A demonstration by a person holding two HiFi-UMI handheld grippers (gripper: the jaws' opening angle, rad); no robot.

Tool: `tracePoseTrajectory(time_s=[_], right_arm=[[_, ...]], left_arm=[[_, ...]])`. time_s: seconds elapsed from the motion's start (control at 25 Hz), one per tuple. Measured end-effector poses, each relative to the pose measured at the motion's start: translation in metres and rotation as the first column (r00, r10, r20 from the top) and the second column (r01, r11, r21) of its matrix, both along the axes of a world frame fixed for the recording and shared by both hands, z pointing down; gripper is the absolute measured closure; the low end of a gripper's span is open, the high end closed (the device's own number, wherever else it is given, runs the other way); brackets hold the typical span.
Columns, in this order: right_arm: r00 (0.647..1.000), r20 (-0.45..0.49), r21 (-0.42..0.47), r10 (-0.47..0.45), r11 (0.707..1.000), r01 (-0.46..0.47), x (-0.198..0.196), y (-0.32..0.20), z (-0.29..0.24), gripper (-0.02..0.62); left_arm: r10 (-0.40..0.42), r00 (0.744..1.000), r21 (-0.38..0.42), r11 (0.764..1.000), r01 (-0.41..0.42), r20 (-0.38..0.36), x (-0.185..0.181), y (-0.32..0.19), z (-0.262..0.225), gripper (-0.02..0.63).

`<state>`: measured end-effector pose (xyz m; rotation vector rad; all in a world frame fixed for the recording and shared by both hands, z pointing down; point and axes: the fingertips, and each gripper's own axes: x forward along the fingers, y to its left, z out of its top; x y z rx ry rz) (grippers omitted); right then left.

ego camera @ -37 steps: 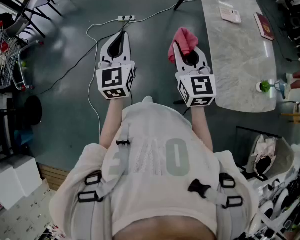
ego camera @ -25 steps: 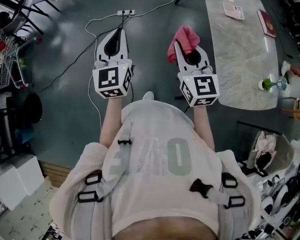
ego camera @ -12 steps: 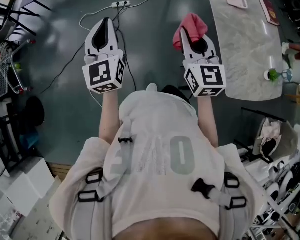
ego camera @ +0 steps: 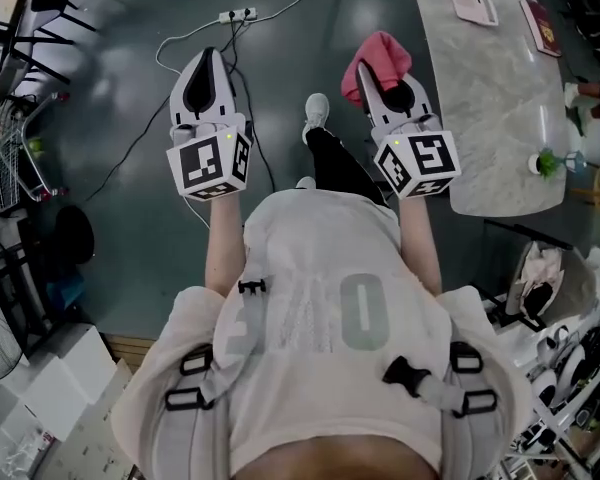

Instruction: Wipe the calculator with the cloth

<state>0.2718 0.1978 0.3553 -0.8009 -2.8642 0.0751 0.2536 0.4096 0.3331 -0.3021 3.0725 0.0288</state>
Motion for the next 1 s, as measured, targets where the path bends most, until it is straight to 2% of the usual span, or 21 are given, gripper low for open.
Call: tracePoseTrajectory(time_s=[0.2,0.32,0.52,0.72,1.0], right_arm=[[0.999,0.006,-0.036,-0.045,0.998,0.045,-0.06,0.001,0.003,0.536],[0.998,-0.008,-0.052,-0.064,0.997,0.063,-0.1,0.005,0.011,0.535],[0.995,-0.033,-0.039,-0.094,0.995,0.093,-0.175,0.009,0.013,0.536],[0.997,-0.04,-0.01,-0.066,0.998,0.066,-0.25,-0.01,0.009,0.535],[0.994,-0.092,-0.044,0.056,0.997,-0.061,-0.339,-0.068,0.019,0.537]], left_arm=[[-0.017,1.0,-0.017,1.0,0.018,0.018,-0.04,-0.005,-0.001,0.586],[-0.031,0.999,-0.026,0.999,0.031,-0.008,-0.07,-0.006,0.008,0.586],[-0.033,0.999,-0.038,0.999,0.031,-0.034,-0.144,-0.013,0.009,0.586],[0.019,0.999,-0.038,0.999,-0.021,-0.036,-0.23,-0.038,0.0,0.587],[0.175,0.982,-0.07,0.981,-0.18,-0.066,-0.339,-0.104,0.005,0.587]])
